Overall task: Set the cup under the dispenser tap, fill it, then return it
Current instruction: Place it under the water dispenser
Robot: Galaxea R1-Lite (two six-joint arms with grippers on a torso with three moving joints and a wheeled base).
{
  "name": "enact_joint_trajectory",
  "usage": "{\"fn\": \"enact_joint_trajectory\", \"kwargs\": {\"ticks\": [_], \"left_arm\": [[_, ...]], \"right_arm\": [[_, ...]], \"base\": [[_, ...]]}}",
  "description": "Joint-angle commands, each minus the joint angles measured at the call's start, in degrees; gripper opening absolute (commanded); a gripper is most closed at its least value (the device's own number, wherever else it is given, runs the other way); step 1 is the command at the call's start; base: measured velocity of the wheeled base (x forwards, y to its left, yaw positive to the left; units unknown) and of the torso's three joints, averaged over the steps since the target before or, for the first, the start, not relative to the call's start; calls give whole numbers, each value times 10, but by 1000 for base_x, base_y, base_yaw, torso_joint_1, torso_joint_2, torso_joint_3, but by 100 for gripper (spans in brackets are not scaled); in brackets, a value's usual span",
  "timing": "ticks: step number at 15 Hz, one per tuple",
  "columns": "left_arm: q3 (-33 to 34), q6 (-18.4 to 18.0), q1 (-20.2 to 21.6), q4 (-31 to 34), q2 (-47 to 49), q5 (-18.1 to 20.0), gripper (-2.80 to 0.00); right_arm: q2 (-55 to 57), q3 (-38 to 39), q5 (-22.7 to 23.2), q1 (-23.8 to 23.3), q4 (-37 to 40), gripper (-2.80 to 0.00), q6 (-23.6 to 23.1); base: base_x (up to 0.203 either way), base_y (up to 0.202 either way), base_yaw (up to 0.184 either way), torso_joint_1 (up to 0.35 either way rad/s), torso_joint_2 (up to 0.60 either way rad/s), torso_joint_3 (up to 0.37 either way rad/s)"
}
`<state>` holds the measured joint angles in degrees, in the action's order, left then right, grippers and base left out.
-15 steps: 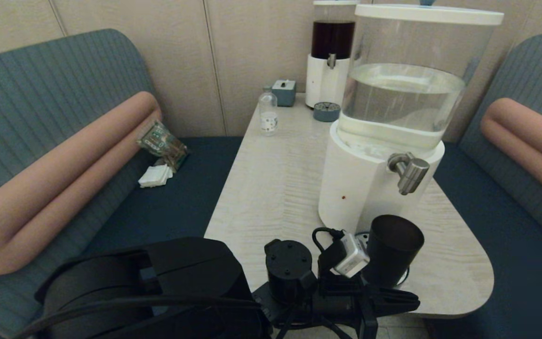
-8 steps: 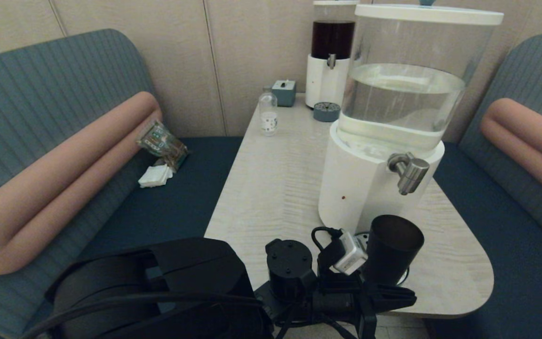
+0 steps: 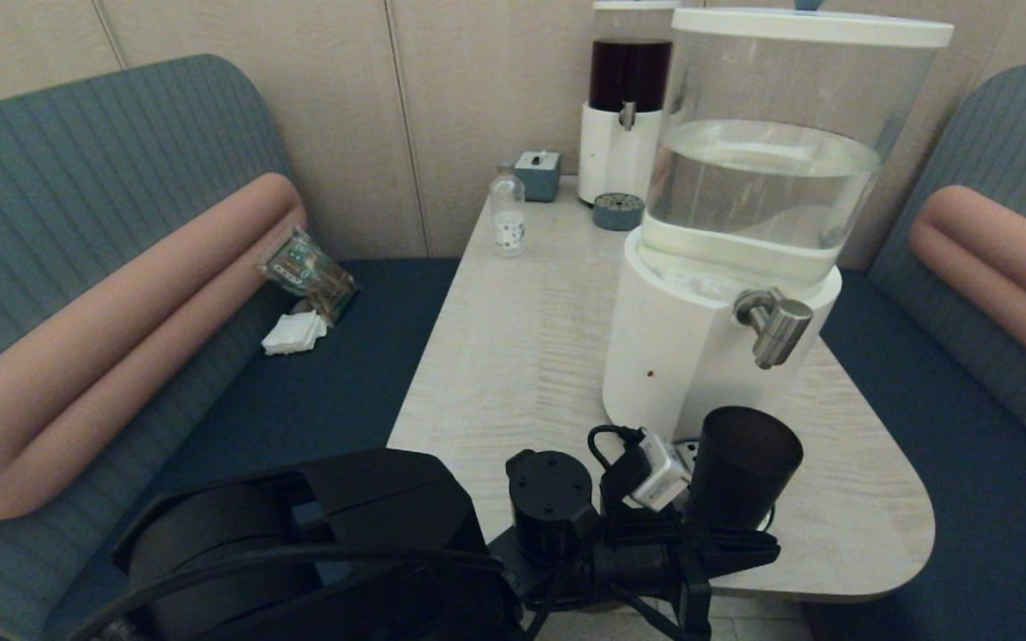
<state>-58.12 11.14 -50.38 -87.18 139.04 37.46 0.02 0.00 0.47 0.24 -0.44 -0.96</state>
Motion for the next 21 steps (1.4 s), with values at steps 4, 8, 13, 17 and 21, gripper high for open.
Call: {"fn": "enact_joint_trajectory", "kwargs": {"ticks": [4,8,13,17,21], "left_arm": [[-9,4,5,-5,4,2,-280],[-9,4,7,-5,5,1,-280],[-13,4,8,-5,10,-10,-280],[-21,6,11,-5,16,-19,-280],[-24,7,11,-5,20,-20,-280]], "right_arm": [[-1,0,1,0,-1,-280,0],[-1,0,1,0,0,-280,0],[-1,0,0,0,0,-280,0],[-1,0,0,0,0,-280,0],[-1,0,0,0,0,-280,0]], "base": [[0,0,0,0,0,0],[0,0,0,0,0,0],[0,0,0,0,0,0],[0,0,0,0,0,0],[0,0,0,0,0,0]]}}
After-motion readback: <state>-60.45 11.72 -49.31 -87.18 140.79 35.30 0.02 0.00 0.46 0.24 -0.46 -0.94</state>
